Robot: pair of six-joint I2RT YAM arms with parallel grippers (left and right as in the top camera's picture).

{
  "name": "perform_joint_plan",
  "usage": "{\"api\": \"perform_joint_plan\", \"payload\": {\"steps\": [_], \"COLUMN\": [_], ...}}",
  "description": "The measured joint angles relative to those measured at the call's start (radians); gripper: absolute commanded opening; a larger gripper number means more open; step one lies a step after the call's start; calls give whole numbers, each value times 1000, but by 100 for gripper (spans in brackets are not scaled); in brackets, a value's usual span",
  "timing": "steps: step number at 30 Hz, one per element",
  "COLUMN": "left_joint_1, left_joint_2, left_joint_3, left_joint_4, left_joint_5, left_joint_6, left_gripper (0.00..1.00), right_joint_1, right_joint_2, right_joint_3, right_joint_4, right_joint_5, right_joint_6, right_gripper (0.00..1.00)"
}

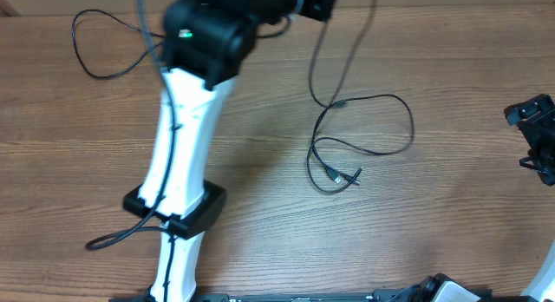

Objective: Untangle cables

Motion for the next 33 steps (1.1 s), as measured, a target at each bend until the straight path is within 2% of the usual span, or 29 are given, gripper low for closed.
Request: {"api": "perform_joint_plan", "payload": {"steps": [11, 16, 20, 23, 26, 29, 33], "left_joint_1": [253, 288, 282, 282, 282, 283, 282], "left_joint_2": [-190, -219, -219, -218, -216, -211, -209], "left_joint_3": [10, 21, 23, 23, 21, 21, 21], "left_joint_4": [182, 291, 184, -44, -195, -245, -221], "left_joint_5": [35, 163, 173, 57, -70, -137, -175], "left_joint_6": [-183, -227, -222, -181, -162, -146, -124], "left_gripper": [4, 4, 4, 4, 4, 4, 4], "right_joint_1": [0, 0, 0, 0, 0, 0, 0], "right_joint_2": [0, 0, 0, 0, 0, 0, 0], "right_joint_3": [0, 0, 0, 0, 0, 0, 0], "right_joint_4": [0, 0, 0, 0, 0, 0, 0], "right_joint_5": [0, 0, 0, 0, 0, 0, 0], "right_joint_6": [0, 0, 0, 0, 0, 0, 0], "right_gripper": [100, 100, 100, 100, 100, 100, 100]}}
